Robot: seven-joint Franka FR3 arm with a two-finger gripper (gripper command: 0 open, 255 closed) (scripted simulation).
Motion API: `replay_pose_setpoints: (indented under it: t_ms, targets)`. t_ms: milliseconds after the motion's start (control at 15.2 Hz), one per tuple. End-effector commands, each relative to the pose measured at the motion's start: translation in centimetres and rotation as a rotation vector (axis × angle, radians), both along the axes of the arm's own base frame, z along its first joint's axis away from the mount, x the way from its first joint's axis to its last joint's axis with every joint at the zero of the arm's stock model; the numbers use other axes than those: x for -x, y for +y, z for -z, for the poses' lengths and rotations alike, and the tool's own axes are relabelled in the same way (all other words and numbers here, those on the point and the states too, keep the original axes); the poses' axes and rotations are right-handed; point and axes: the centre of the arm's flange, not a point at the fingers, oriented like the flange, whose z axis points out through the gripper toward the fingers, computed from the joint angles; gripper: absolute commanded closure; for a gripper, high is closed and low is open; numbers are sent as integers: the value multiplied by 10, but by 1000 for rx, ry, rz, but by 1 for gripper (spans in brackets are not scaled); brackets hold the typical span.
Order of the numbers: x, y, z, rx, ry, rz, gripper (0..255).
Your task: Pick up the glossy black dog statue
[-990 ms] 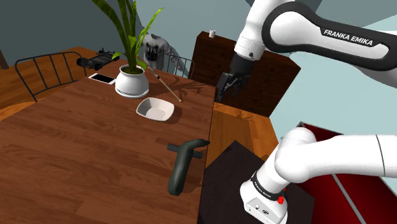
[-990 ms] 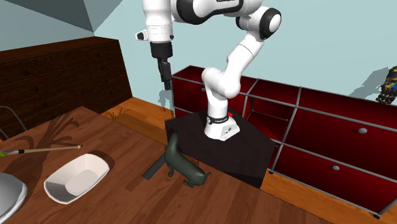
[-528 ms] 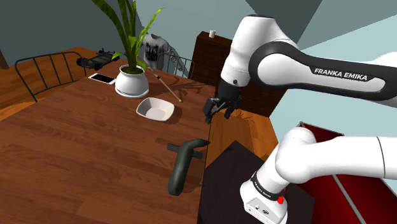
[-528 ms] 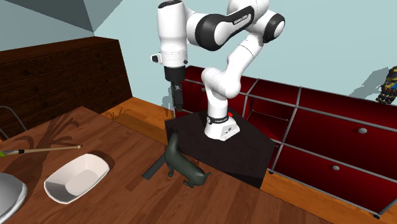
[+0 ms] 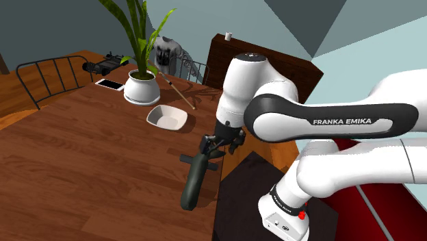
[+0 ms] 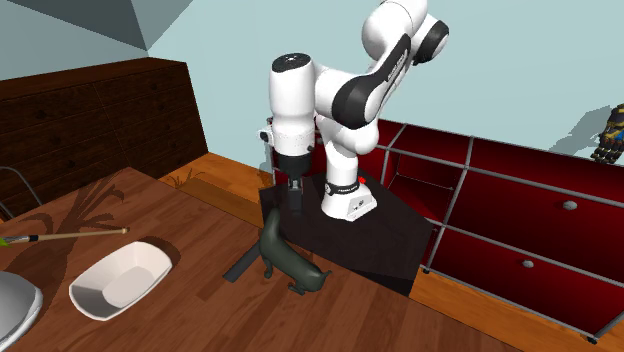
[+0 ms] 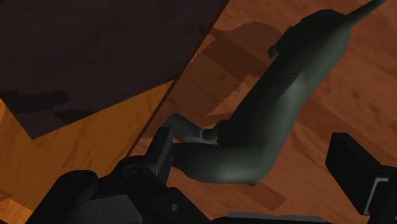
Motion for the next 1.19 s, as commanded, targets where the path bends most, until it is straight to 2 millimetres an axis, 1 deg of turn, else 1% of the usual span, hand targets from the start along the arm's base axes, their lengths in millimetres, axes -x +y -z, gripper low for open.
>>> replay_pose_setpoints:
  t_ms: [0,330,726,792,1122]
  targets:
    - [2,21,21,14,3,40,0]
    - [3,67,74,50,15,132,0]
    - [0,119,139,93,28,242,0]
    - [0,120,141,94,29,246,0]
    - [-1,120,168,94,29,246,0]
